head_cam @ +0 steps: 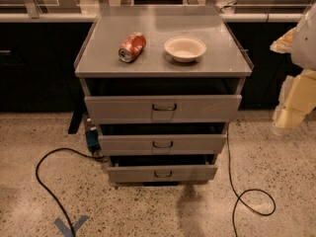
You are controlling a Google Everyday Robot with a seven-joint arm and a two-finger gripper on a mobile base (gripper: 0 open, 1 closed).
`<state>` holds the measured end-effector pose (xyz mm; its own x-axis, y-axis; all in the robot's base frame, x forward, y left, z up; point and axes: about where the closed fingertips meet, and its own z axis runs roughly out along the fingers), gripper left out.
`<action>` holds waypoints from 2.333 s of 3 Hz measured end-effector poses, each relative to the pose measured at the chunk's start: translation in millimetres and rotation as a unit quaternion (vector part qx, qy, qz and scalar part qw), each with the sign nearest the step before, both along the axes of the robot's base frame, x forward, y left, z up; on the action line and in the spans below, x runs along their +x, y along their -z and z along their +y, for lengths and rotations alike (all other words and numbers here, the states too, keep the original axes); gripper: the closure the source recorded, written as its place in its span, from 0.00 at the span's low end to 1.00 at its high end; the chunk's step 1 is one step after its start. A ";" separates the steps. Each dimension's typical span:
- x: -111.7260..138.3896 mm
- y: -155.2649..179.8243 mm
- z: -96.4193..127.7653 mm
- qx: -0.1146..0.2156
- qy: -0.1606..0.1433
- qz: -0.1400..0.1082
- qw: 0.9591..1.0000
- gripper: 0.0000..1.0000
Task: Open bottom drawer
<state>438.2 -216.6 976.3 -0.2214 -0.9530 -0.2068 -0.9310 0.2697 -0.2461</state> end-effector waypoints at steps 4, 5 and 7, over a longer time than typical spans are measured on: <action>-23.7 136.5 36.5 0.049 -0.011 0.011 0.999 0.00; -20.9 222.8 59.4 0.085 -0.019 0.034 0.996 0.00; -8.5 300.6 87.0 0.128 -0.016 0.038 0.991 0.00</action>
Offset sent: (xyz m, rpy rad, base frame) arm -0.0137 0.0041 -0.0522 -0.0159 -0.0045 -0.0383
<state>429.7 -129.6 675.7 -0.2167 -0.8782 -0.4263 -0.9531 0.2849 -0.1025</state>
